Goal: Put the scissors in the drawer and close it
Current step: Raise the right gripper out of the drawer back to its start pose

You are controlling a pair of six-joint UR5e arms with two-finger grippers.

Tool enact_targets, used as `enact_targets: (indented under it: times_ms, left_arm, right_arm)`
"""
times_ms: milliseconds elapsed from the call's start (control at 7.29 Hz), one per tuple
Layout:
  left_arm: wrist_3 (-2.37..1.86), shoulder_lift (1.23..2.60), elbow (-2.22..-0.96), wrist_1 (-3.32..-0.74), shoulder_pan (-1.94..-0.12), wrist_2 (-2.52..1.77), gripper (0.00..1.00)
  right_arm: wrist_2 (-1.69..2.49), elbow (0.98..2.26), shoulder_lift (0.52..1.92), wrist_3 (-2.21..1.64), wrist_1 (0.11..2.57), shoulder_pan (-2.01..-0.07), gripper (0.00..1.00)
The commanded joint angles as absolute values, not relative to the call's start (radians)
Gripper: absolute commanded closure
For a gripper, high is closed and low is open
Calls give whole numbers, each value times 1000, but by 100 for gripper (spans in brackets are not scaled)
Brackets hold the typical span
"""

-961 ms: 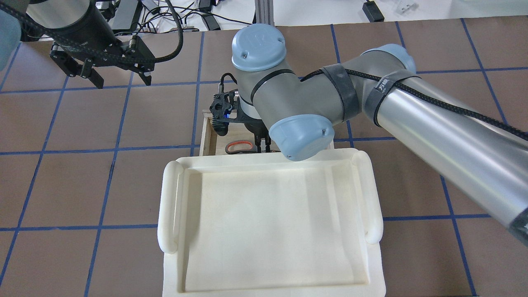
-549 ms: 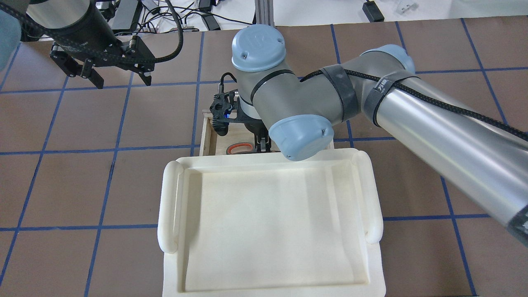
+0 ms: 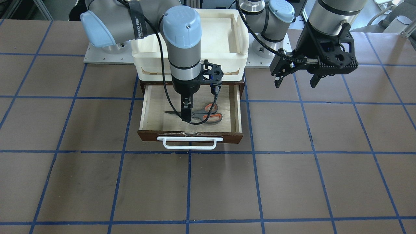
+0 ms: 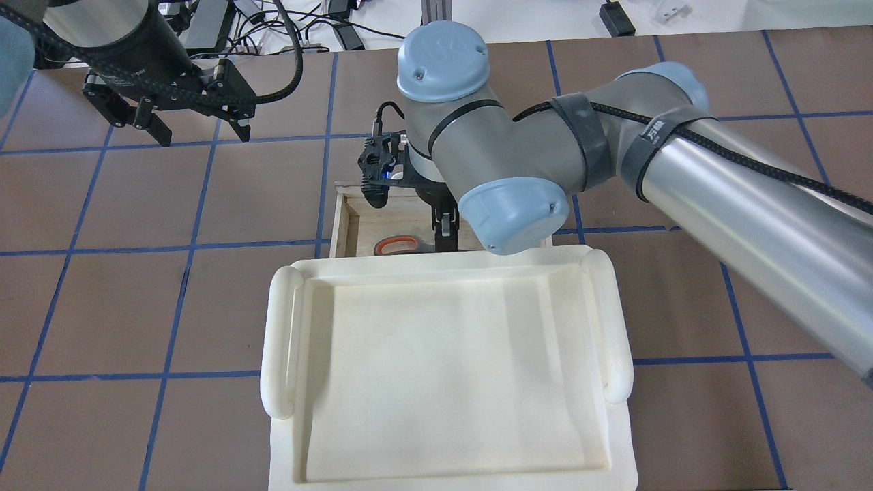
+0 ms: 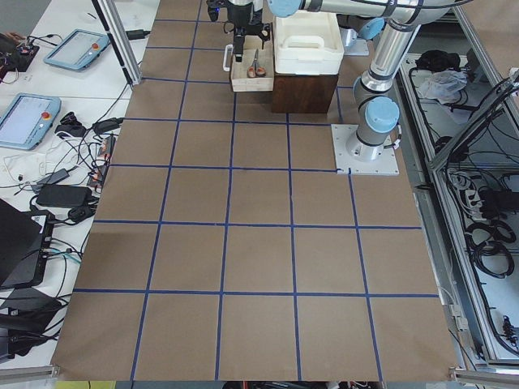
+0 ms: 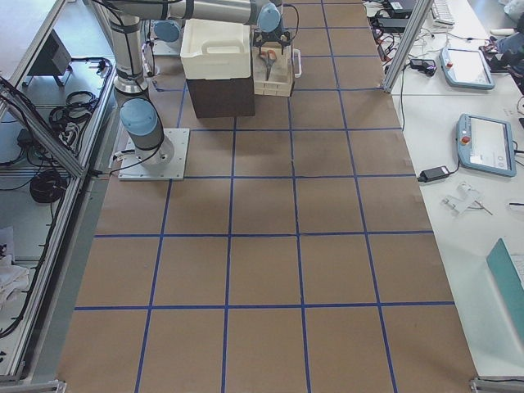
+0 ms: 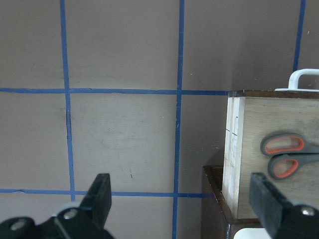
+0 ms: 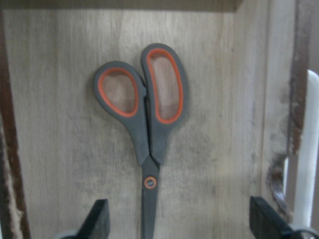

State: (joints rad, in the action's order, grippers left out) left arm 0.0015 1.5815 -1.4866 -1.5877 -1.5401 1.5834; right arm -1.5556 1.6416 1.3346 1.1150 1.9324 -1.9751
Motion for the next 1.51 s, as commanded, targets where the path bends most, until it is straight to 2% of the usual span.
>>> enact_targets:
  times_ms: [0, 275, 549, 961, 1373]
  left_arm:
    - [2, 1580, -1486, -1588, -1540, 1586, 0]
    - [2, 1580, -1486, -1588, -1540, 1585, 0]
    - [2, 1582, -1488, -1588, -1542, 1583, 0]
    - [2, 1580, -1486, -1588, -1542, 1583, 0]
    - [2, 1580, -1488, -1589, -1542, 1583, 0]
  right_arm:
    - [-1557, 1641, 1391, 1083, 1901, -1840, 0]
    - [-1552, 1649, 1471, 1071, 1825, -1691, 0]
    - [-1554, 1649, 1555, 851, 1705, -1606, 0]
    - [-1545, 1643, 1638, 261, 1623, -1609, 0]
    - [-1558, 1635, 1646, -50, 1594, -1629, 0]
